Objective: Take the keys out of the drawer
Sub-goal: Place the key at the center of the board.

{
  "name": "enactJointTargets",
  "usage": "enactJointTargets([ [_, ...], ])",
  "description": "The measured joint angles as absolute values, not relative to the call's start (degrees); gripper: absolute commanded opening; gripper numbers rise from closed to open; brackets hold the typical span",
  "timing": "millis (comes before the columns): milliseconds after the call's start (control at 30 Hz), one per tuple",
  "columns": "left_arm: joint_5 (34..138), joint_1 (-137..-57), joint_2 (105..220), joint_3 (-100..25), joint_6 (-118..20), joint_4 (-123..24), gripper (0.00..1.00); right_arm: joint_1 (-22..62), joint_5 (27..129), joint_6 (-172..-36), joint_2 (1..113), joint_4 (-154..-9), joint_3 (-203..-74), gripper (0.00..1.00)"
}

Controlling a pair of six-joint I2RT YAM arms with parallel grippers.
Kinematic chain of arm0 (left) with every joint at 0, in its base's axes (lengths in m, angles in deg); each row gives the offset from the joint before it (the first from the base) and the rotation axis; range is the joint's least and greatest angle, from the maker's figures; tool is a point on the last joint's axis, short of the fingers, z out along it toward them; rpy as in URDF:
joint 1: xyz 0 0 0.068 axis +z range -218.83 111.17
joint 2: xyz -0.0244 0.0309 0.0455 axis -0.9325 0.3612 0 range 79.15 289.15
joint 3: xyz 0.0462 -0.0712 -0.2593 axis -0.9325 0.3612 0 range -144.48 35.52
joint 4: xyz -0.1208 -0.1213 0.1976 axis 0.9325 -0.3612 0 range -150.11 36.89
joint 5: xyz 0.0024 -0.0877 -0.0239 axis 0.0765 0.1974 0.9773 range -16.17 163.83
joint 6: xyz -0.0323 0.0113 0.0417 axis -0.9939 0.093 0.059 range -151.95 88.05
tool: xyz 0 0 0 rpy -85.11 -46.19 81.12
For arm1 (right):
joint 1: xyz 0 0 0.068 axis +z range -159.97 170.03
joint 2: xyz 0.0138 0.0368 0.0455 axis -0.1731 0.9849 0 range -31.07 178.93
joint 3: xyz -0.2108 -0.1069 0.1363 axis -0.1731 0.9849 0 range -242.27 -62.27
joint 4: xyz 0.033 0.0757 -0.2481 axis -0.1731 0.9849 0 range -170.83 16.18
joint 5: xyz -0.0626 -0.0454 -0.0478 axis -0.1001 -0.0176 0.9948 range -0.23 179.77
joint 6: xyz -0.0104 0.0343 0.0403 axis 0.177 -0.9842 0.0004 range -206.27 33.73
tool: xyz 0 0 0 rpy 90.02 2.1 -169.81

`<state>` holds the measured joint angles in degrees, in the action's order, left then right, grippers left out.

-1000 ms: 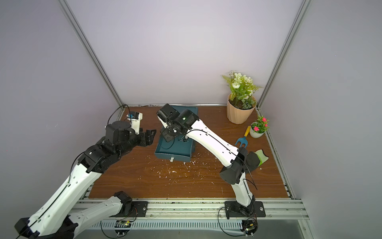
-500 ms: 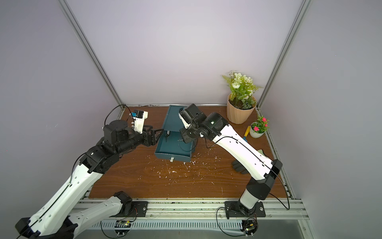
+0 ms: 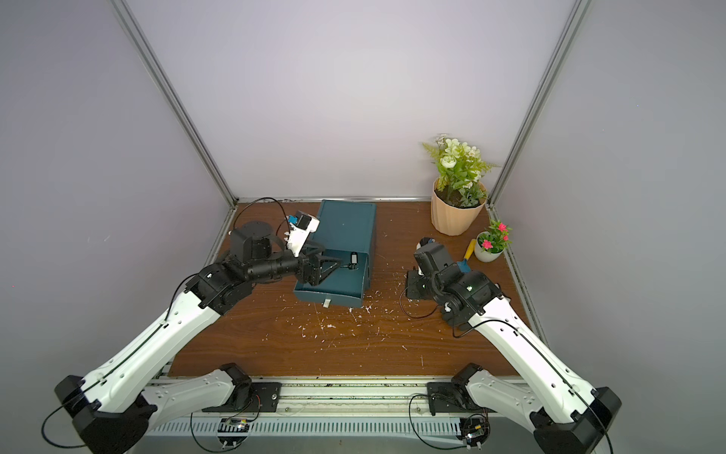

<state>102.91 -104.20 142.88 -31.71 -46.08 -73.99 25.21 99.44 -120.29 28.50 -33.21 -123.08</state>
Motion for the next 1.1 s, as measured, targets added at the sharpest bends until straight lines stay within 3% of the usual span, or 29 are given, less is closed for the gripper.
enactJointTargets([
  [200,110.43,-104.44,143.68,-31.03,-45.60,-70.83,0.99,22.17,98.37,-121.82,31.38,-41.03,-113.16,0.06],
  [500,115.41,-104.44,143.51,-31.01,-41.91,-71.00,0.98,19.38,97.30,-122.25,40.96,-54.43,-107.94,0.21],
  [633,115.37,-104.44,143.44,-32.62,-39.53,-73.60,0.98,19.20,96.43,-120.44,46.90,-55.50,-109.75,0.35],
  [1100,107.43,-104.44,136.56,-32.95,-33.76,-76.71,0.98,19.73,93.72,-117.36,43.69,-50.08,-124.99,0.40],
])
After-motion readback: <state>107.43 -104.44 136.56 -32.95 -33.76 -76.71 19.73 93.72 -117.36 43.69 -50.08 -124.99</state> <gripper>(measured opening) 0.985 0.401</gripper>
